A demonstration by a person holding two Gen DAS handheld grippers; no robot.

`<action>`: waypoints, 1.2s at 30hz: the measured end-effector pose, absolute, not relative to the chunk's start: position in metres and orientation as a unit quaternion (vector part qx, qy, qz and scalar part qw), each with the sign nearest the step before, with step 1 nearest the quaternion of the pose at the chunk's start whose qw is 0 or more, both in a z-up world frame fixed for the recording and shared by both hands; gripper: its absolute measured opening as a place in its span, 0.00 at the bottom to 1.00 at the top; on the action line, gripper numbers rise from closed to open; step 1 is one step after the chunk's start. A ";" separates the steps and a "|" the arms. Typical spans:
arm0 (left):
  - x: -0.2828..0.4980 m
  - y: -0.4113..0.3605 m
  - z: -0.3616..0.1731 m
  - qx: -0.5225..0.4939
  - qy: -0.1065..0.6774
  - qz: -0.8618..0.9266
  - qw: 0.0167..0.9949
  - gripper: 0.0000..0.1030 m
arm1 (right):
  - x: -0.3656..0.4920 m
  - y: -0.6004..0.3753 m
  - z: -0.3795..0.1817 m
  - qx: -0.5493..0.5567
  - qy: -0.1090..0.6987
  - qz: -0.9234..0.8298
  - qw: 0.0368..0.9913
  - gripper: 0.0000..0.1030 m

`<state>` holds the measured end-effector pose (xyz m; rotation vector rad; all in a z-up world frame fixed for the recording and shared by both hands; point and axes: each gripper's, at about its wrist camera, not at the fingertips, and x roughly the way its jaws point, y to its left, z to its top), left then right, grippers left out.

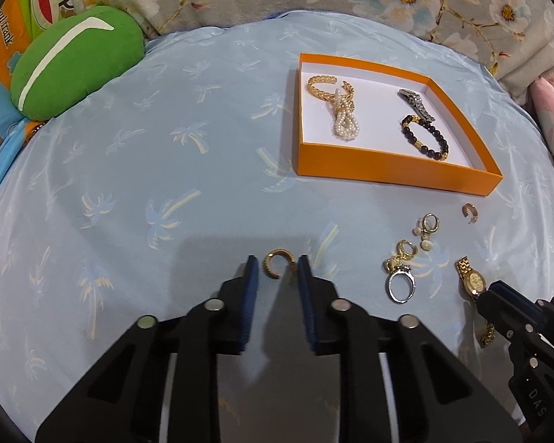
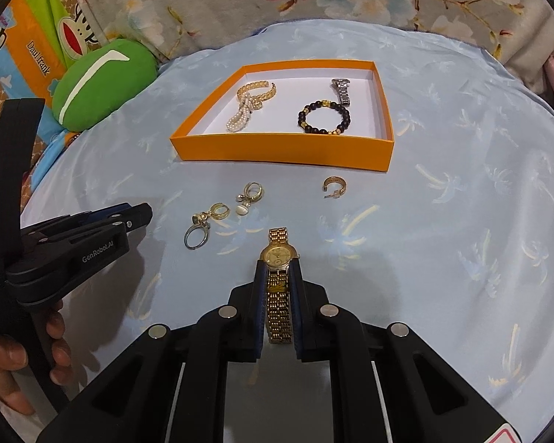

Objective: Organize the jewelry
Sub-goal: 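Carry the earring and gold watch into the box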

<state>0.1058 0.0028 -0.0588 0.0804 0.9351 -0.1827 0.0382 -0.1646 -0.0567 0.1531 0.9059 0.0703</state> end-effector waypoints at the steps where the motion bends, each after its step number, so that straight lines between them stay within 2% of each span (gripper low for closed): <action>1: 0.106 0.002 -0.059 0.040 0.450 -0.088 0.888 0.16 | 0.038 -0.164 -0.057 0.074 0.437 0.033 0.896 0.10; 18: 0.099 0.005 -0.049 0.028 0.445 -0.104 0.889 0.16 | 0.032 -0.172 -0.049 0.085 0.427 0.031 0.900 0.10; 36: 0.116 -0.021 0.005 0.026 0.405 -0.133 0.904 0.16 | 0.067 -0.200 0.019 0.089 0.356 0.020 0.930 0.10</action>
